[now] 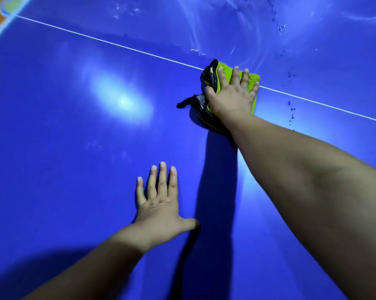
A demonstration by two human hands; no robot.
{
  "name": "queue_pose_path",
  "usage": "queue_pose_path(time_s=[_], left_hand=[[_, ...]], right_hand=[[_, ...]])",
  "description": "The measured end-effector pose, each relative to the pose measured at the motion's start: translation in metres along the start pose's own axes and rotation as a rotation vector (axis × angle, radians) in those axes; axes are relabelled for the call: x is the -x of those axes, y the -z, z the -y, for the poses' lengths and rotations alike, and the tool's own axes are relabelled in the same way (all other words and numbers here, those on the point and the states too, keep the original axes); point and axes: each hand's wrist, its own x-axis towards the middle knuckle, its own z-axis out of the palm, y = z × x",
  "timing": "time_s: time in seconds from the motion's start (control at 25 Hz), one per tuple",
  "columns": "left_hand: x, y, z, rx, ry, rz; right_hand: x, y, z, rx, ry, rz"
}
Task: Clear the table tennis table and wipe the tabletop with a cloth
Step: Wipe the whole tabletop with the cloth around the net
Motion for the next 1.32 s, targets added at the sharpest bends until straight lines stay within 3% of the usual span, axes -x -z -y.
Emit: queue_pose_path(time_s=[0.16,0.36,0.76,1.04,1.32], left_hand=[[-0.003,-0.003,0.000,-0.038,0.009,0.013],[0.000,-0.004,-0.003,-0.035,0.010,0.020],[0.010,-0.005,-0.004,-0.016,0.000,-0.068],[0.082,-0.041,-0.002,-0.071,-0.137,-0.388],[0.180,-0.102,0.034,-0.005,-0.140,-0.350]], right_hand=[[-0.030,0.007,-0.007,0.006,0.114,0.024],[0.005,0.005,-0.027,-0.027,0.192,0.024],[0.220,-0.015,-0.056,-0.029,0.118,0.031],[0.369,-0.034,-0.060,0.010,0.059,0.046],[0.508,-0.052,-0.059,0.034,0.050,0.052]])
